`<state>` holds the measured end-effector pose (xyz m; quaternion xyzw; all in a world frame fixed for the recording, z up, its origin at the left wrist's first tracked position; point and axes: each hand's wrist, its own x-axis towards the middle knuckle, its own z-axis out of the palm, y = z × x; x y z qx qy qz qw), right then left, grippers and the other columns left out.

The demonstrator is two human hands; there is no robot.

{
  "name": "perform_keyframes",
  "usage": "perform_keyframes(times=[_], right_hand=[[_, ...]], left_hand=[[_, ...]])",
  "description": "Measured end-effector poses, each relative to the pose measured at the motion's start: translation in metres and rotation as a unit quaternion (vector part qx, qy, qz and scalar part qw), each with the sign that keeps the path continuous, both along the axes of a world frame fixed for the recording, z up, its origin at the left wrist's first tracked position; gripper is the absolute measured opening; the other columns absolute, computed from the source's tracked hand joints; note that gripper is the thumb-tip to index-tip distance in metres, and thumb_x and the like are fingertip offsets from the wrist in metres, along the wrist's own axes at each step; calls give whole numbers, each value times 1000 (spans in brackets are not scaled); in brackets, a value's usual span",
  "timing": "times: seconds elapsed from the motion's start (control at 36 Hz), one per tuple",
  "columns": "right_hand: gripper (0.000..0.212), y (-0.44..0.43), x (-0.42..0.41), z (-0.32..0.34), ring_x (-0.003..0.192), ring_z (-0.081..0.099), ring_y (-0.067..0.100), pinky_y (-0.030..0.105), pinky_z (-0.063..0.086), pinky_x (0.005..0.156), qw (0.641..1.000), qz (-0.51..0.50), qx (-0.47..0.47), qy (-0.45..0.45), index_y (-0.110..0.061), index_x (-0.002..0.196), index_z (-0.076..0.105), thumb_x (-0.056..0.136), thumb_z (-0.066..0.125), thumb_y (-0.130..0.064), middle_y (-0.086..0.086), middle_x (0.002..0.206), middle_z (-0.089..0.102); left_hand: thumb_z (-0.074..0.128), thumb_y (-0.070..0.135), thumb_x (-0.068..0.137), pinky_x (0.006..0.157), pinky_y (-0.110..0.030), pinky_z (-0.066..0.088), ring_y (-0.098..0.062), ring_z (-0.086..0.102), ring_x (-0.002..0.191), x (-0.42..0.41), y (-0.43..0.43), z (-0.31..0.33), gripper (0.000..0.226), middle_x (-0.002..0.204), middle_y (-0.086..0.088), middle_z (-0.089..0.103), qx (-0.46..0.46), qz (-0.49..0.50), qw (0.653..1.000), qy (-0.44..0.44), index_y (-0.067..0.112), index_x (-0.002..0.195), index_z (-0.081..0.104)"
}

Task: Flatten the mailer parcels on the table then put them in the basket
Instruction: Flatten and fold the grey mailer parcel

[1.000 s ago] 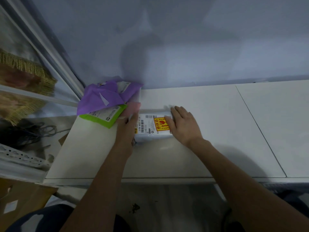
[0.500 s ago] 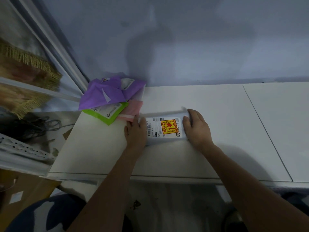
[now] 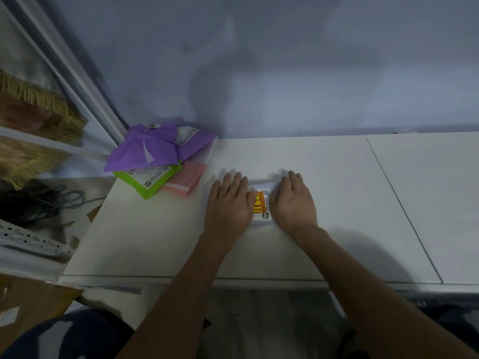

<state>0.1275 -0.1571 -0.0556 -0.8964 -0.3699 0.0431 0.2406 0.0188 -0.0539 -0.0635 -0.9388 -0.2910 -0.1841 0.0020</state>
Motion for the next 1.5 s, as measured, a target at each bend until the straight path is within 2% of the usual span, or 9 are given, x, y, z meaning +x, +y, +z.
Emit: perform_keyframes(times=[0.08, 0.28, 0.47, 0.61, 0.86, 1.0, 1.08, 1.31, 1.5], right_hand=[[55, 9, 1, 9, 146, 19, 31, 41, 16, 119, 995, 59, -70, -33, -2, 142, 38, 98, 27, -33, 16, 155, 29], [46, 28, -33, 20, 143, 30, 24, 27, 11, 117, 971, 236, 43, 15, -4, 145, 38, 104, 32, -23, 13, 151, 38], [72, 2, 6, -2, 136, 41, 33, 46, 29, 113, 985, 154, -47, -65, -4, 139, 47, 97, 12, -49, 15, 142, 50], [54, -6, 16, -4, 133, 40, 23, 40, 39, 108, 993, 58, 18, 103, -8, 146, 34, 103, 29, -39, 8, 147, 39], [50, -11, 11, 2, 133, 43, 24, 41, 34, 112, 958, -22, 124, 257, -15, 150, 28, 103, 35, -32, 5, 149, 41], [49, -13, 13, -3, 131, 45, 19, 36, 35, 112, 934, -55, 166, 312, -22, 150, 31, 102, 37, -34, -1, 149, 41], [49, -17, 17, -6, 127, 48, 16, 39, 39, 111, 910, -66, 200, 358, -24, 149, 32, 101, 39, -34, -4, 148, 42], [50, -38, 27, -1, 120, 55, 16, 35, 45, 105, 882, -77, 235, 402, -17, 149, 33, 101, 44, -24, -1, 144, 48], [49, -50, 24, -3, 121, 52, 12, 29, 40, 106, 911, -103, 234, 325, -16, 146, 39, 100, 45, -31, -3, 140, 52]], left_hand=[[36, 25, 96, 103, -46, 41, -31, 56, 121, 1, -3, -6, 42, 127, -11, 63, 23, 8, 1000, 16, 6, 118, 66], [39, 28, 85, 108, -51, 28, -37, 44, 132, -9, 2, -14, 58, 139, -19, 51, 31, -42, 997, 60, 1, 136, 50], [34, 28, 96, 105, -47, 39, -30, 51, 127, -8, 4, -5, 46, 132, -11, 59, -37, 58, 998, 16, 5, 126, 61], [31, 21, 95, 97, -55, 47, -43, 53, 121, -14, 8, -6, 49, 124, -25, 60, -103, 93, 989, -56, -10, 117, 61], [41, 19, 100, 108, -30, 29, -20, 38, 136, -20, 7, 11, 44, 152, 5, 35, -340, 208, 897, -189, 20, 144, 43], [41, 15, 99, 72, -16, 49, -1, 58, 82, -29, 13, 11, 42, 123, 8, 51, -483, 201, 795, -306, 28, 138, 49], [40, 14, 99, 73, -27, 51, -1, 58, 80, -29, 16, 6, 40, 116, 12, 54, -520, 192, 766, -327, 32, 133, 53], [33, 16, 102, 98, -37, 44, -33, 56, 113, -3, -1, 9, 43, 136, -11, 53, -414, 225, 860, -196, 24, 143, 42], [38, 28, 102, 93, -30, 42, -30, 57, 112, 2, -7, 7, 42, 135, -11, 54, -460, 262, 815, -236, 25, 143, 43]])
